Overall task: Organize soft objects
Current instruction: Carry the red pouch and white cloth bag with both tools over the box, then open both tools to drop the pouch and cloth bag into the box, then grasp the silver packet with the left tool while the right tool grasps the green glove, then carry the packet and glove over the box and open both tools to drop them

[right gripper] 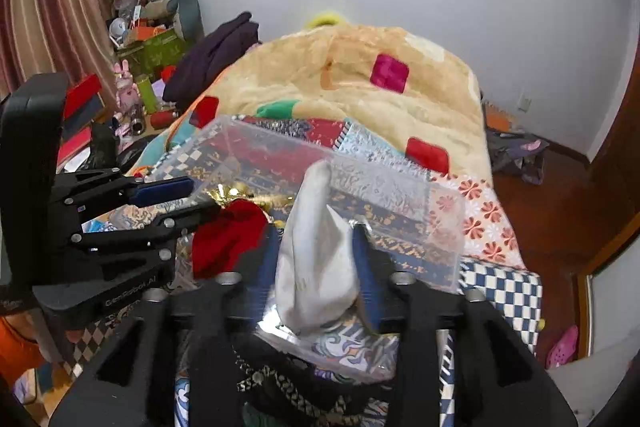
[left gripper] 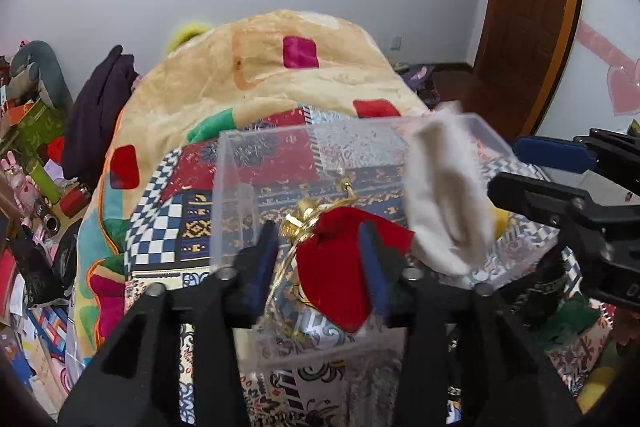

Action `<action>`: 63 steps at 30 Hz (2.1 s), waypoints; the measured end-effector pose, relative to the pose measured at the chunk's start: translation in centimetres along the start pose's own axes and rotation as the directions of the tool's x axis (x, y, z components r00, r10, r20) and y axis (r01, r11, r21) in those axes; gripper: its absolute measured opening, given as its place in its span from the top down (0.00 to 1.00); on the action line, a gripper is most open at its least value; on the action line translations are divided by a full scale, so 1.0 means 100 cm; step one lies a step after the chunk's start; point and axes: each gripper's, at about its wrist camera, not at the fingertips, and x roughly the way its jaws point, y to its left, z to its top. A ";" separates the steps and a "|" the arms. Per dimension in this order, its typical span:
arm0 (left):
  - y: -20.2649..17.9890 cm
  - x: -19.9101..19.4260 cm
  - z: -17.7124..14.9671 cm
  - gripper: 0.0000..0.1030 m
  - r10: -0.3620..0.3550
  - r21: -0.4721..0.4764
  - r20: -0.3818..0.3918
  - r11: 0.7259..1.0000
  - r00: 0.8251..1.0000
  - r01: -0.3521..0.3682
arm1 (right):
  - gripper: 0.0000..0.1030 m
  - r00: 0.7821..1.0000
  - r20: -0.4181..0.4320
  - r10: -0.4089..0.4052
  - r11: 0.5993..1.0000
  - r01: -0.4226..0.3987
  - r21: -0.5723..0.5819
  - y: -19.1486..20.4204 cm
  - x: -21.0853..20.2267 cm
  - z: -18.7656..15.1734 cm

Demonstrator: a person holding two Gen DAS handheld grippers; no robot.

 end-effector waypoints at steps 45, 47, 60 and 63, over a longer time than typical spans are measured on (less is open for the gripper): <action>-0.026 -0.015 -0.097 0.46 -0.136 0.057 -0.145 0.988 0.980 0.146 | 0.88 0.988 -0.099 0.115 0.991 -0.107 0.083 -0.004 -0.033 -0.123; -0.024 -0.015 -0.098 0.52 -0.150 0.048 -0.143 0.986 0.978 0.159 | 0.89 0.989 -0.086 0.118 0.991 -0.111 0.079 -0.002 -0.038 -0.122; -0.017 -0.059 -0.090 0.73 -0.144 0.052 -0.023 0.988 0.989 0.145 | 0.90 0.993 0.047 0.110 0.990 -0.114 0.087 -0.003 -0.071 -0.093; -0.018 -0.074 -0.082 0.73 -0.139 0.056 0.023 0.989 0.990 0.137 | 0.90 0.991 0.088 0.101 0.990 -0.110 0.094 -0.006 -0.076 -0.080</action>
